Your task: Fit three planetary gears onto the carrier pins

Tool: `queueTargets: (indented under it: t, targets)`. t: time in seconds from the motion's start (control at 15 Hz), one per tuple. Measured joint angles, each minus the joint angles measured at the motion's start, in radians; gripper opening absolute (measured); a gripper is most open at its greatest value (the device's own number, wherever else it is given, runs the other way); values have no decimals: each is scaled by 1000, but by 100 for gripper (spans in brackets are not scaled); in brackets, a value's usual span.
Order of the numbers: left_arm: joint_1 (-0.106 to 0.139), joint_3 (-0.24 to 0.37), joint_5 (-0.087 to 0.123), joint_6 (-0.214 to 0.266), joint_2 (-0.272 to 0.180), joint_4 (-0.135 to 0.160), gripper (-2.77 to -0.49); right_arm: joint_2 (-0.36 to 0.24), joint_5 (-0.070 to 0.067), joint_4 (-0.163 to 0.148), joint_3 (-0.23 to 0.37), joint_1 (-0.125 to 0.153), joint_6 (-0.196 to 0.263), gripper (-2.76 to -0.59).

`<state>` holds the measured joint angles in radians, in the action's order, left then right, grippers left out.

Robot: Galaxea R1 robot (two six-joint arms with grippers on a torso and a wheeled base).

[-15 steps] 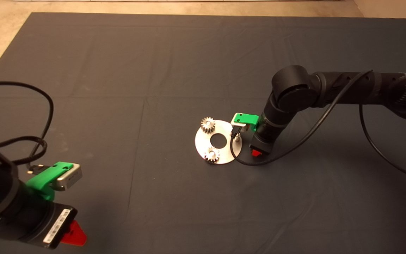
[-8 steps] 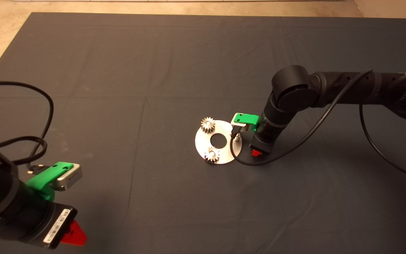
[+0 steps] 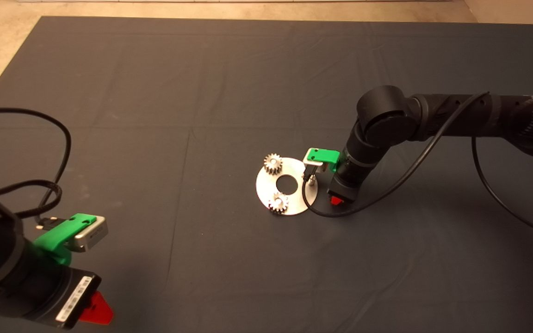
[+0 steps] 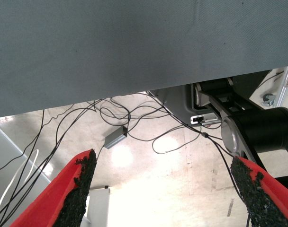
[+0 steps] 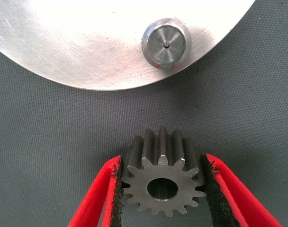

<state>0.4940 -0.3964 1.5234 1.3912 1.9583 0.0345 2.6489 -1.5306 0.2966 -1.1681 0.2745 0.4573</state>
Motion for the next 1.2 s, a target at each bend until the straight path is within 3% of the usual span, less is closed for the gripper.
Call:
queueTargets:
  t: [0.27,0.53,0.73,1.2]
  targets:
    - [0,0,0,0,0,0,-124,0,1,-2,0,9,5,-232]
    - [0,0,0,0,-1,0,-124,4,2,-9,12,77,9,-233]
    - [0,0,0,0,-1,0,-124,14,2,-16,16,91,12,-233]
    - [0,0,0,0,0,0,-124,38,2,-77,17,121,12,-233]
